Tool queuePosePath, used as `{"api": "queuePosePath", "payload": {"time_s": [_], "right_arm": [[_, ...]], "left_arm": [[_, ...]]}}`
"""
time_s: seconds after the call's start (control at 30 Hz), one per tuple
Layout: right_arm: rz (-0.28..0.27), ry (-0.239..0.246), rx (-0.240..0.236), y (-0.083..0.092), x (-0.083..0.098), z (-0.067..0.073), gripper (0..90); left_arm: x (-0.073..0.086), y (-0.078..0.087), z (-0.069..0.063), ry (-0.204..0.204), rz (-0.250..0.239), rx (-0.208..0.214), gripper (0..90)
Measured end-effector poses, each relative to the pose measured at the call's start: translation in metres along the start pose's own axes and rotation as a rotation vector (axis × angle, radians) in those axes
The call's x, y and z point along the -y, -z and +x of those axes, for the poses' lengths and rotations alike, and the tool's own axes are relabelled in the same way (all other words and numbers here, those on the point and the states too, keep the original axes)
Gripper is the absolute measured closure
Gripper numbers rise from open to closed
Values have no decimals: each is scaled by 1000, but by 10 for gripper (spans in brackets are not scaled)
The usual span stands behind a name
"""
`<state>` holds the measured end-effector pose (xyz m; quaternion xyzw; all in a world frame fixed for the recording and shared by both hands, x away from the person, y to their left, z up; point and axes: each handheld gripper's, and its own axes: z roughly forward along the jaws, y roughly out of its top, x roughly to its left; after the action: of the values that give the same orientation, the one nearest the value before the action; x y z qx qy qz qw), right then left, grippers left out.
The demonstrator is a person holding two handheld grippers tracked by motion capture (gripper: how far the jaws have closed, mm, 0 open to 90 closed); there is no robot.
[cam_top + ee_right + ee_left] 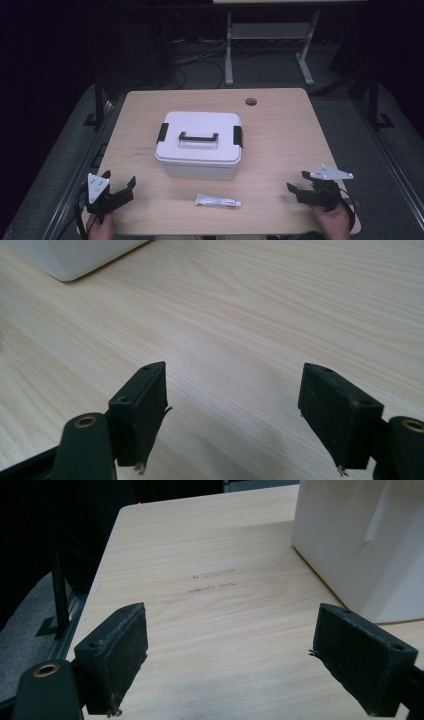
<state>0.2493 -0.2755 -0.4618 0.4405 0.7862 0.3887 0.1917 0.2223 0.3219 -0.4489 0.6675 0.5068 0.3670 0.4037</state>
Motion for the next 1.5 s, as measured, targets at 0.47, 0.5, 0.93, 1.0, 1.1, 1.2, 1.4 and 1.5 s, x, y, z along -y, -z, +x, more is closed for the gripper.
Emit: {"api": "queuePosePath", "payload": {"time_s": [0.47, 0.5, 0.93, 1.0, 1.1, 1.2, 1.4, 1.5], "right_arm": [[12, 7, 2, 2, -6, 1, 250], [20, 16, 0, 2, -6, 1, 250], [70, 101, 10, 13, -25, -3, 236], [82, 101, 3, 13, -29, -6, 235], [102, 112, -2, 13, -33, -9, 226], [122, 123, -7, 11, -35, -10, 220], [174, 224, -15, 6, -46, -13, 222], [195, 255, -23, 5, -52, -15, 221]], "left_arm": [[2, 3, 6, 18, -9, -4, 136], [2, 3, 6, 25, -15, -6, 136], [3, 3, 6, 17, -26, -13, 135], [3, 4, 6, 18, -26, -15, 135], [3, 4, 7, 21, -28, -17, 135], [3, 4, 7, 20, -28, -18, 135], [4, 3, 8, 26, -26, -20, 135], [3, 3, 9, 25, -28, -21, 135]]}}
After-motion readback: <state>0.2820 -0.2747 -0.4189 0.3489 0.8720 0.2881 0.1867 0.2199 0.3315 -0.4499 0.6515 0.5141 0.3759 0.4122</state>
